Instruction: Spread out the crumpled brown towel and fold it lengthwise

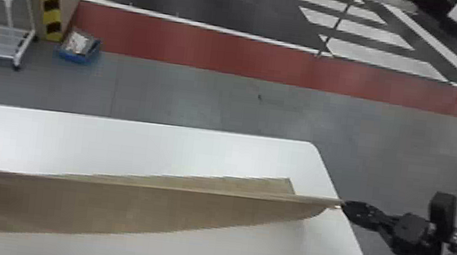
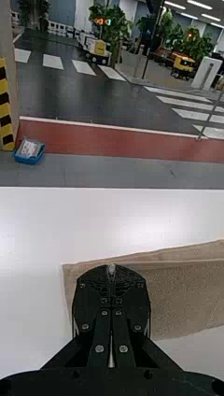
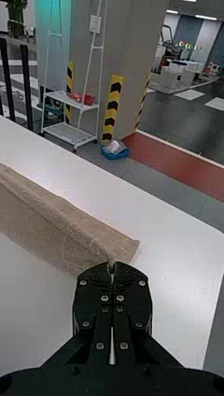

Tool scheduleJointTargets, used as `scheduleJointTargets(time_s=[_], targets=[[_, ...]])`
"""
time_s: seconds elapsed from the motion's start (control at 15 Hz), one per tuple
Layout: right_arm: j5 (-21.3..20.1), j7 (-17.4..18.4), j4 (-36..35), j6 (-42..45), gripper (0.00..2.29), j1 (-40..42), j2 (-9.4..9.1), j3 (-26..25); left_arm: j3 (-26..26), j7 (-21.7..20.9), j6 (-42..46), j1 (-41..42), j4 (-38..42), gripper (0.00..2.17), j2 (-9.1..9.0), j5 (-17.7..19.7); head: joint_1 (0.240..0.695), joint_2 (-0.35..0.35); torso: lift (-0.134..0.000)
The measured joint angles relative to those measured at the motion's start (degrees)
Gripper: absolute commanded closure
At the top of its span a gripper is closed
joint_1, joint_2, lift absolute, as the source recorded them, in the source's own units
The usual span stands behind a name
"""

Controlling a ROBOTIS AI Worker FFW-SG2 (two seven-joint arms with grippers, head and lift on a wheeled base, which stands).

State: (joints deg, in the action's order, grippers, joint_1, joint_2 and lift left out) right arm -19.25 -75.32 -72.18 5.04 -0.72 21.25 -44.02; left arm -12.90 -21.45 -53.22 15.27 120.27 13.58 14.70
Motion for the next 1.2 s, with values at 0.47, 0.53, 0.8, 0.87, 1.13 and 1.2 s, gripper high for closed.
scheduleJointTargets(time_s=[0.47,0.53,0.8,0.87,1.13,1.2], targets=[[-6.8,8.5,12.2,0.2,1.48,-12.5,0.21,5.8,4.8,0.9,1.7,-8.8,-12.4,1.39,0.62,-1.7,0.695,-0.265,0.0],[-8.1,9.8,14.5,0.3,1.48,-14.1,0.32,6.6,5.5,1.1,2.5,-9.9,-14.2,1.39,0.64,-2.0,0.695,-0.261,0.0],[-9.9,15.6,21.3,1.0,1.47,-17.6,0.94,11.8,7.7,2.3,5.2,-12.5,-18.7,1.39,0.93,-2.9,0.695,-0.237,0.0],[-10.1,16.6,22.5,1.0,1.47,-18.2,0.94,12.9,8.2,2.6,5.5,-13.0,-19.4,1.39,0.97,-3.6,0.695,-0.232,0.0],[-10.8,21.1,26.4,1.2,1.03,-20.0,0.89,16.0,10.4,4.0,7.4,-14.7,-22.8,1.39,1.12,-5.7,0.695,-0.214,0.0],[-11.2,23.2,27.3,1.3,1.03,-20.3,0.77,16.4,11.1,4.9,8.3,-15.2,-23.8,1.36,1.12,-6.2,0.695,-0.214,0.0]])
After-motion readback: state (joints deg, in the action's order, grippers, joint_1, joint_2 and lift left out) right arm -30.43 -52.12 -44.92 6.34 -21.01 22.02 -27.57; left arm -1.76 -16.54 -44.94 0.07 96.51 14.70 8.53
